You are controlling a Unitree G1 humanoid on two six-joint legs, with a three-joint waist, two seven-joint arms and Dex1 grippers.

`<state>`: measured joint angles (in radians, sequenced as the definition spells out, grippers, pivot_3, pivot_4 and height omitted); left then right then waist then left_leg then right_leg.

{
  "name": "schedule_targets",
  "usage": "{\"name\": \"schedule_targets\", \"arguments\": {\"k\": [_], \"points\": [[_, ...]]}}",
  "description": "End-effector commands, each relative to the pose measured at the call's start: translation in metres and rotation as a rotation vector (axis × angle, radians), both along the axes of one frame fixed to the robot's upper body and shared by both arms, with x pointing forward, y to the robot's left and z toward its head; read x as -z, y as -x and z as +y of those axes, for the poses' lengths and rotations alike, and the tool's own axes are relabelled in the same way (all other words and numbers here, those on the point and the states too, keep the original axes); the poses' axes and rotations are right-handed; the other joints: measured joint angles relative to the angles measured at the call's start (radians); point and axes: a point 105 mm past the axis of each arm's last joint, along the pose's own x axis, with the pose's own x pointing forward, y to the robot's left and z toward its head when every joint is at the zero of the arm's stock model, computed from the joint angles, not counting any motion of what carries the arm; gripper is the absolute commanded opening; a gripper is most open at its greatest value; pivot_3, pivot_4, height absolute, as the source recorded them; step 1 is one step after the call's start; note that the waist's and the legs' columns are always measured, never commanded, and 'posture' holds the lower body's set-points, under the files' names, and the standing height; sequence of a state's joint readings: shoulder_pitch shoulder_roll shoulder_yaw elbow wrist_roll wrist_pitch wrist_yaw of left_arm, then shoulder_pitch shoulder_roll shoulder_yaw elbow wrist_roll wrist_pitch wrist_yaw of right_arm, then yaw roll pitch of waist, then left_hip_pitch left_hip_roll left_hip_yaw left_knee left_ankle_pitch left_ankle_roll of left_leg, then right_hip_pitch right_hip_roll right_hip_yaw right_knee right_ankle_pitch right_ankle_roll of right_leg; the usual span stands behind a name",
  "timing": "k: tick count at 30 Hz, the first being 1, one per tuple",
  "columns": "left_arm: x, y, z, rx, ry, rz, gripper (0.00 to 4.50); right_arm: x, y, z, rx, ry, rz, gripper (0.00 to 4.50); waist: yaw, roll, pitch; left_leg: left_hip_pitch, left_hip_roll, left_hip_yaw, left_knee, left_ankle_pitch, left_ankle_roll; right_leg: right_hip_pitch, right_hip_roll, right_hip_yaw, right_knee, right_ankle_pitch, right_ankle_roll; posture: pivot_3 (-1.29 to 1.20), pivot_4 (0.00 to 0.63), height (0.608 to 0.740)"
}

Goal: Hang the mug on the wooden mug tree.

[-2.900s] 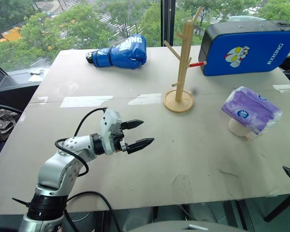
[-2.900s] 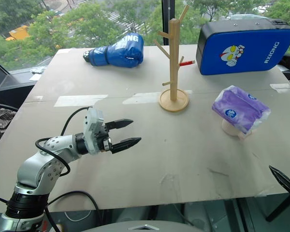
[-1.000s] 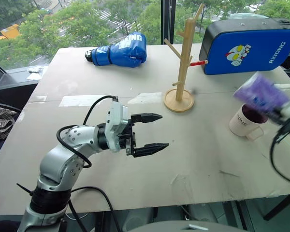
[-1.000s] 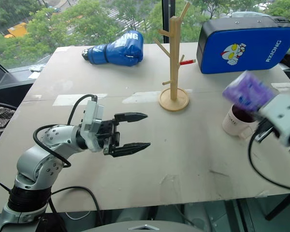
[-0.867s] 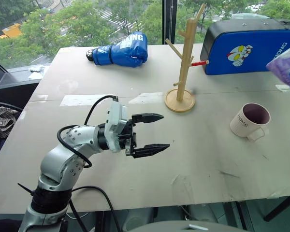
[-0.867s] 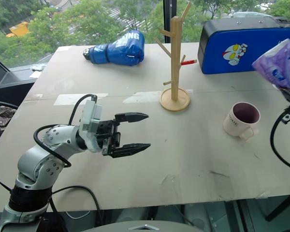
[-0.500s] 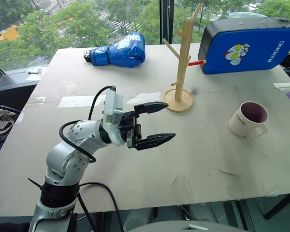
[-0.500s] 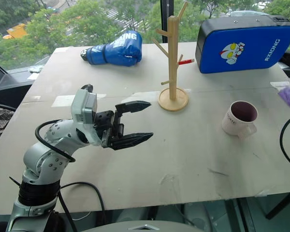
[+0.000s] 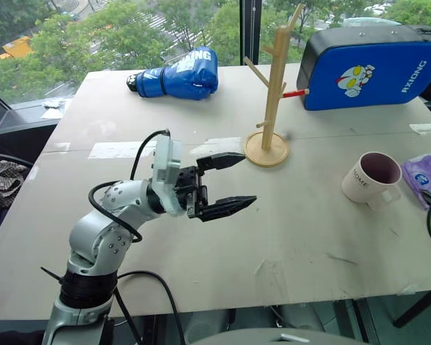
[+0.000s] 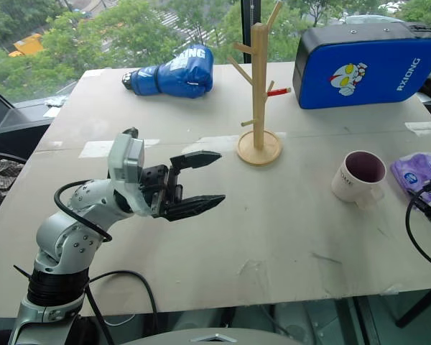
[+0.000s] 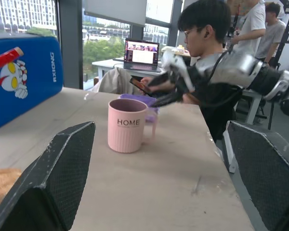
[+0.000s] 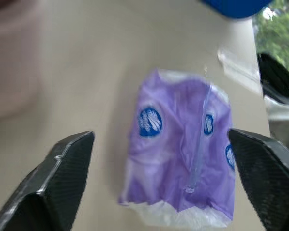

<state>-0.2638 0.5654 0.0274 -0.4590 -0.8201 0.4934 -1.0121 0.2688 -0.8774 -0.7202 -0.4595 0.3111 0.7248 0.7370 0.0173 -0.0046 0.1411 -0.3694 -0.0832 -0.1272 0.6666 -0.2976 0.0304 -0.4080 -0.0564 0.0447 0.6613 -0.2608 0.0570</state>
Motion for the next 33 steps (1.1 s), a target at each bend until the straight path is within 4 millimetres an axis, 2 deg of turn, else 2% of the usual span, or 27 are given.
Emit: {"name": "schedule_targets", "arguments": {"k": [1,4,6,8,12,14,19,23,29,33], "points": [[0.0,0.0,0.002,0.008,-0.013,-0.023,4.5,0.007,0.028,0.051,-0.055,-0.095,0.056,4.45,0.001,-0.001,0.0,-0.001,0.0,-0.002,0.0,0.0,0.0,0.0,0.0,-0.002,0.0,0.0,0.0,0.0,0.15,0.74],[0.001,-0.001,0.002,0.024,-0.02,-0.023,4.5,0.02,0.033,0.079,-0.019,-0.156,0.045,4.45,-0.005,-0.001,0.0,0.0,0.0,-0.001,0.002,0.0,0.0,0.0,0.0,-0.001,0.001,0.0,0.0,0.0,0.15,0.74],[0.003,-0.002,0.002,0.04,-0.029,-0.022,4.5,0.024,0.029,0.086,0.068,-0.193,-0.013,4.45,-0.006,-0.001,0.0,0.001,0.0,0.0,0.002,0.0,0.0,0.0,0.0,0.0,0.0,0.001,0.0,0.0,0.15,0.74],[0.003,-0.001,0.001,0.059,-0.038,-0.024,4.5,0.028,0.02,0.082,0.181,-0.199,-0.063,4.45,-0.005,-0.001,0.0,0.001,0.0,0.002,0.002,0.0,0.0,0.0,0.0,0.0,0.001,0.001,0.001,0.0,0.15,0.74],[0.002,0.001,-0.002,0.086,-0.05,-0.031,4.5,0.036,0.008,0.079,0.262,-0.207,-0.098,4.45,-0.002,-0.001,0.0,0.001,-0.001,0.001,0.002,0.0,0.0,0.0,-0.001,-0.001,0.0,0.001,0.001,0.0,0.15,0.74],[0.002,0.003,-0.003,0.097,-0.062,-0.04,4.5,0.041,0.0,0.07,0.336,-0.245,-0.128,4.45,-0.004,-0.001,0.0,0.001,-0.001,0.001,0.002,0.0,0.0,0.0,0.0,-0.002,0.0,0.001,0.001,0.0,0.15,0.74],[0.004,0.01,-0.003,0.09,-0.075,-0.049,4.5,0.048,-0.012,0.043,0.468,-0.162,-0.191,4.45,-0.007,0.0,0.0,0.0,-0.001,0.003,-0.001,0.0,-0.001,-0.003,0.0,-0.001,0.0,0.001,0.001,0.0,0.15,0.74],[0.006,0.016,-0.002,0.068,-0.078,-0.049,4.5,0.055,-0.017,0.031,0.527,-0.126,-0.226,4.45,-0.007,0.0,0.0,0.001,-0.001,0.004,-0.001,0.0,-0.001,-0.003,0.0,0.0,0.001,0.001,0.001,0.0,0.15,0.74],[0.007,0.016,-0.004,0.044,-0.072,-0.05,4.5,0.059,-0.036,0.027,0.542,-0.143,-0.288,4.45,-0.009,0.0,0.0,0.001,0.0,0.004,-0.001,0.0,0.0,-0.002,0.0,0.0,0.001,0.001,0.001,0.0,0.15,0.74],[0.006,0.018,-0.005,0.034,-0.072,-0.056,4.5,0.061,-0.052,0.028,0.51,-0.198,-0.324,3.25,-0.018,0.0,0.0,0.002,-0.001,0.005,-0.001,0.0,0.0,-0.002,0.001,0.0,0.001,0.001,0.001,0.0,0.15,0.74]]}}
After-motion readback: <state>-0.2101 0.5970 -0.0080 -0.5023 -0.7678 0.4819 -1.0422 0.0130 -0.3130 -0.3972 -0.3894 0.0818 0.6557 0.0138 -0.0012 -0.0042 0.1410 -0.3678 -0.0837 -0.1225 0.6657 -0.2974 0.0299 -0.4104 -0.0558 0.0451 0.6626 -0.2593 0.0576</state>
